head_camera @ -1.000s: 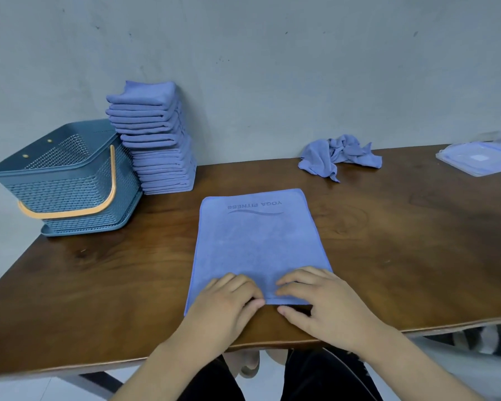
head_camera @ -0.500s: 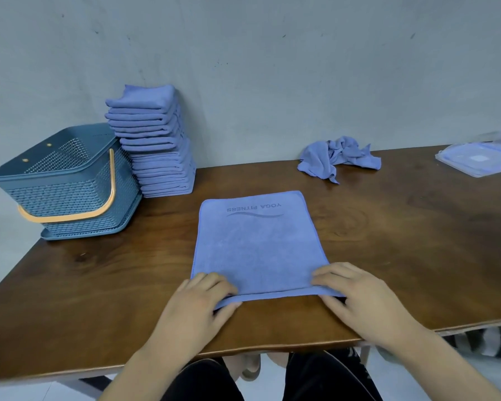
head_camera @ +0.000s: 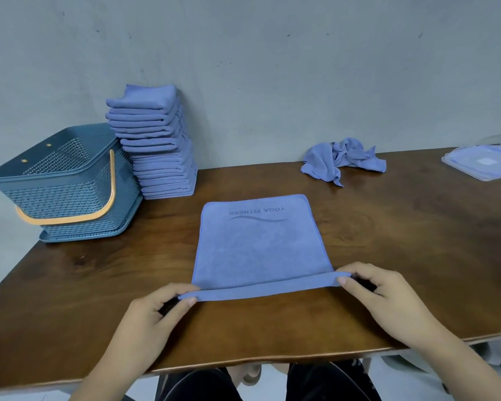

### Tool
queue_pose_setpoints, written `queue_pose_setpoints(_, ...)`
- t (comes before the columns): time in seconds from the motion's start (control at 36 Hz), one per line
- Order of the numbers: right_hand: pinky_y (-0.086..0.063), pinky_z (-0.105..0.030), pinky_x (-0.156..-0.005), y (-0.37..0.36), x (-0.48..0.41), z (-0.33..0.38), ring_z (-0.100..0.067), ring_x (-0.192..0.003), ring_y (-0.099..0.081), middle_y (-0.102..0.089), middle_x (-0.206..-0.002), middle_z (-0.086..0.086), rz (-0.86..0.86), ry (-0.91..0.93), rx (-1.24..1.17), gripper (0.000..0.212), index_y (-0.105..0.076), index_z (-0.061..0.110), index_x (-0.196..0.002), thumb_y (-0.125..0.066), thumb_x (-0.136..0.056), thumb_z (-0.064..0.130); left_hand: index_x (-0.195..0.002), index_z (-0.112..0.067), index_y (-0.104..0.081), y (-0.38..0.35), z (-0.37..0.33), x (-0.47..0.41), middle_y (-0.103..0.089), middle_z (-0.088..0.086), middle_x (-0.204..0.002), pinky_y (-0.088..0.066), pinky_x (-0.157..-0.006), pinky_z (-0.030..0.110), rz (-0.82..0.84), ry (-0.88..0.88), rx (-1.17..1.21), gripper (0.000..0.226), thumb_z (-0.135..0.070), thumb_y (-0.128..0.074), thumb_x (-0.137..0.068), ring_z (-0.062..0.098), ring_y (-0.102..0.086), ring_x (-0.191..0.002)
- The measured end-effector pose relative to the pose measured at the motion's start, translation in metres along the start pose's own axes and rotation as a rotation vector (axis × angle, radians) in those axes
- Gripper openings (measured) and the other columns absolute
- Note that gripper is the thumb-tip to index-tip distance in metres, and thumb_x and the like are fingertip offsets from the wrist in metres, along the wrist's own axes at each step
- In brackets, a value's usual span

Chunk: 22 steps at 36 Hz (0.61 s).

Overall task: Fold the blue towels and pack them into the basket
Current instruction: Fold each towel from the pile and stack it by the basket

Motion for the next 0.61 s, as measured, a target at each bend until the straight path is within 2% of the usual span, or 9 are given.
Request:
queue_pose_setpoints(0.08,-0.05,-0.025,-0.084,0.001,-0.022,0.001,-0.018,-0.095,-0.071,-0.076,-0.098,0.004,-0.063,-0.015,-0.124,0.028,-0.075,0.026,-0.113,-0.062,-0.103,0.048,-0.126,-0.039,-0.074,0.001,0.0,-0.019,-0.078,-0.017,-0.117,-0.049,-0.088,0.009,-0.041,-0.004,0.099,0.025,-0.045,-0.07,-0.102,0.001,-0.072,-0.105)
queue_pose_setpoints(0.14,-0.054,-0.036,-0.087,0.002,-0.041,0.006,-0.028,-0.091,-0.07,-0.073,-0.093,-0.001,-0.099,0.006,-0.184,0.027,-0.074,0.019,-0.108,-0.062,-0.106,0.043,-0.128,-0.034,-0.072,0.002,0.0,-0.037,-0.079,-0.01,-0.117,-0.053,-0.09,0.016,-0.098,0.011,0.209,0.031,-0.046,-0.071,-0.099,0.006,-0.074,-0.107)
queue_pose_setpoints(0.22,-0.056,-0.051,-0.093,0.004,-0.073,0.015,-0.026,-0.099,-0.072,-0.075,-0.101,-0.002,-0.133,0.018,-0.25,0.035,-0.074,0.018,-0.108,-0.06,-0.104,0.049,-0.13,-0.031,-0.068,0.006,-0.004,-0.069,-0.08,-0.002,-0.114,-0.058,-0.082,0.022,-0.167,0.035,0.356,0.029,-0.037,-0.072,-0.102,0.012,-0.075,-0.105)
queue_pose_setpoints(0.28,-0.055,-0.048,-0.095,0.005,-0.095,0.02,-0.021,-0.104,-0.072,-0.076,-0.105,0.001,-0.162,0.014,-0.276,0.033,-0.075,0.02,-0.11,-0.059,-0.104,0.049,-0.129,-0.031,-0.065,0.01,-0.009,-0.093,-0.081,-0.002,-0.107,-0.055,-0.084,0.021,-0.228,0.009,0.358,0.028,-0.038,-0.07,-0.103,0.008,-0.074,-0.102)
queue_pose_setpoints(0.36,-0.055,-0.043,-0.093,0.006,-0.132,0.023,-0.019,-0.102,-0.073,-0.077,-0.105,0.003,-0.207,-0.002,-0.3,0.025,-0.076,0.024,-0.11,-0.062,-0.105,0.044,-0.123,-0.038,-0.063,0.016,-0.017,-0.131,-0.08,-0.002,-0.097,-0.051,-0.088,0.034,-0.284,-0.004,0.344,0.023,-0.047,-0.068,-0.102,0.012,-0.074,-0.097)
queue_pose_setpoints(0.44,-0.055,-0.042,-0.084,0.003,-0.173,0.015,-0.025,-0.095,-0.072,-0.077,-0.099,0.002,-0.257,-0.062,-0.3,0.022,-0.076,0.029,-0.105,-0.064,-0.102,0.047,-0.119,-0.041,-0.061,0.018,-0.019,-0.171,-0.075,0.004,-0.085,-0.049,-0.083,0.037,-0.325,0.027,0.308,0.028,-0.057,-0.063,-0.096,0.017,-0.07,-0.084)
queue_pose_setpoints(0.5,-0.053,-0.037,-0.079,-0.002,-0.199,0.007,-0.018,-0.091,-0.072,-0.077,-0.096,0.008,-0.296,-0.108,-0.288,0.015,-0.077,0.032,-0.101,-0.065,-0.102,0.042,-0.117,-0.043,-0.06,0.013,-0.014,-0.197,-0.073,0.006,-0.083,-0.048,-0.077,0.036,-0.332,0.07,0.289,0.021,-0.054,-0.062,-0.099,0.013,-0.066,-0.075)
queue_pose_setpoints(0.56,-0.05,-0.027,-0.081,-0.009,-0.22,-0.002,-0.006,-0.099,-0.071,-0.077,-0.102,0.017,-0.302,-0.159,-0.266,0.011,-0.076,0.036,-0.105,-0.065,-0.103,0.038,-0.116,-0.046,-0.06,0.004,-0.005,-0.219,-0.075,-0.001,-0.09,-0.051,-0.079,0.035,-0.317,0.142,0.275,0.014,-0.048,-0.062,-0.103,0.008,-0.069,-0.083)
queue_pose_setpoints(0.61,-0.046,-0.021,-0.081,-0.019,-0.23,-0.015,0.0,-0.107,-0.066,-0.07,-0.112,0.022,-0.266,-0.212,-0.195,0.021,-0.068,0.041,-0.125,-0.061,-0.105,0.041,-0.125,-0.043,-0.059,-0.009,0.009,-0.233,-0.073,-0.011,-0.11,-0.056,-0.093,0.039,-0.268,0.247,0.29,0.022,-0.047,-0.062,-0.104,0.008,-0.069,-0.105)
Point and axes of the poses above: each hand's wrist, its own x-axis away from the middle knuckle, its own y-axis out of the back of the hand, z = x × y, the point moved 3 cm from there along -x, towards the middle knuckle
